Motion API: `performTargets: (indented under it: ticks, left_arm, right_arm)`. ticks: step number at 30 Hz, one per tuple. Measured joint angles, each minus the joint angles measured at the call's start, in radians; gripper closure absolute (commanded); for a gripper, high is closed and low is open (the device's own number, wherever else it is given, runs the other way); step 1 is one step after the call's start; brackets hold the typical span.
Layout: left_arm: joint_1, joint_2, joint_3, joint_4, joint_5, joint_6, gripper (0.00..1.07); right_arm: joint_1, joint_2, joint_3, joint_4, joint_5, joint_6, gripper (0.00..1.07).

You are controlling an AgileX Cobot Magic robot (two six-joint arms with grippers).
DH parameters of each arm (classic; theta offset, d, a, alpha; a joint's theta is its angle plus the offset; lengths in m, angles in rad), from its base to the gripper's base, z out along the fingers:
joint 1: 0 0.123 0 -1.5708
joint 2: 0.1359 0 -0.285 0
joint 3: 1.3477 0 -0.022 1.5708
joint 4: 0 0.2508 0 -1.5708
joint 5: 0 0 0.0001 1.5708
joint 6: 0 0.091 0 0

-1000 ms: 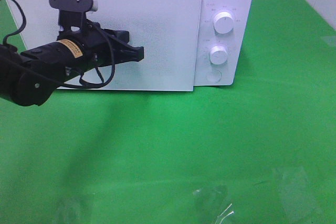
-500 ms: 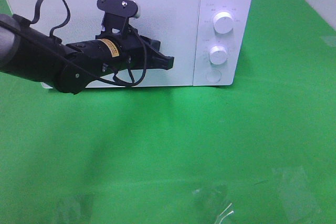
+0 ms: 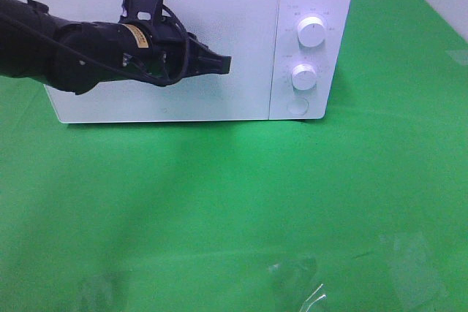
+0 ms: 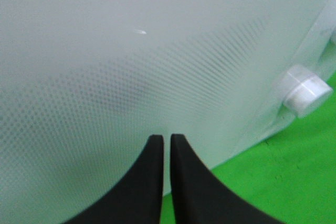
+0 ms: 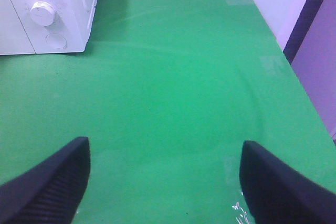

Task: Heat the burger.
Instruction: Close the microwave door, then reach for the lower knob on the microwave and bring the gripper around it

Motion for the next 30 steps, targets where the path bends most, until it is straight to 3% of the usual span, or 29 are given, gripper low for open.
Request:
performTargets:
  ticks: [1,2,3,4,5,6,7,21,26,30]
  left_arm:
    - [0.000,0.000,0.000,0.000,0.000,0.000,0.84]
    - [-0.007,-0.027,0.006,0.000,0.094,-0.001,0.59]
    - [-0.012,-0.055,0.009,-0.001,0.198,-0.004,0.41]
    - [-0.012,-0.055,0.009,-0.001,0.198,-0.004,0.41]
    - [-0.013,-0.066,0.009,-0.006,0.236,-0.007,0.09]
    - [-0.013,-0.066,0.009,-0.006,0.236,-0.007,0.09]
    - [-0.014,-0.092,0.009,-0.019,0.352,-0.012,0.03]
    - [-0.014,-0.258,0.010,-0.054,0.978,-0.018,0.05]
    - [0.017,-0.307,0.010,-0.060,1.045,-0.051,0.05]
    - [0.100,-0.346,0.010,-0.061,1.105,-0.066,0.05]
  right_arm:
    - [0.000,0.000,0.000,0.000,0.000,0.000,0.33]
    - [0.000,0.000,0.000,0.000,0.000,0.000,0.33]
    - [0.000,0.000,0.000,0.000,0.000,0.000,0.33]
    - [0.000,0.000,0.000,0.000,0.000,0.000,0.33]
    - [0.000,0.000,0.000,0.000,0.000,0.000,0.33]
    - [0.000,0.000,0.000,0.000,0.000,0.000,0.33]
    - [0.000,0.000,0.000,0.000,0.000,0.000,0.33]
    - [0.000,0.000,0.000,0.000,0.000,0.000,0.33]
    - [0.000,0.000,0.000,0.000,0.000,0.000,0.33]
    - [0.000,0.000,0.000,0.000,0.000,0.000,0.33]
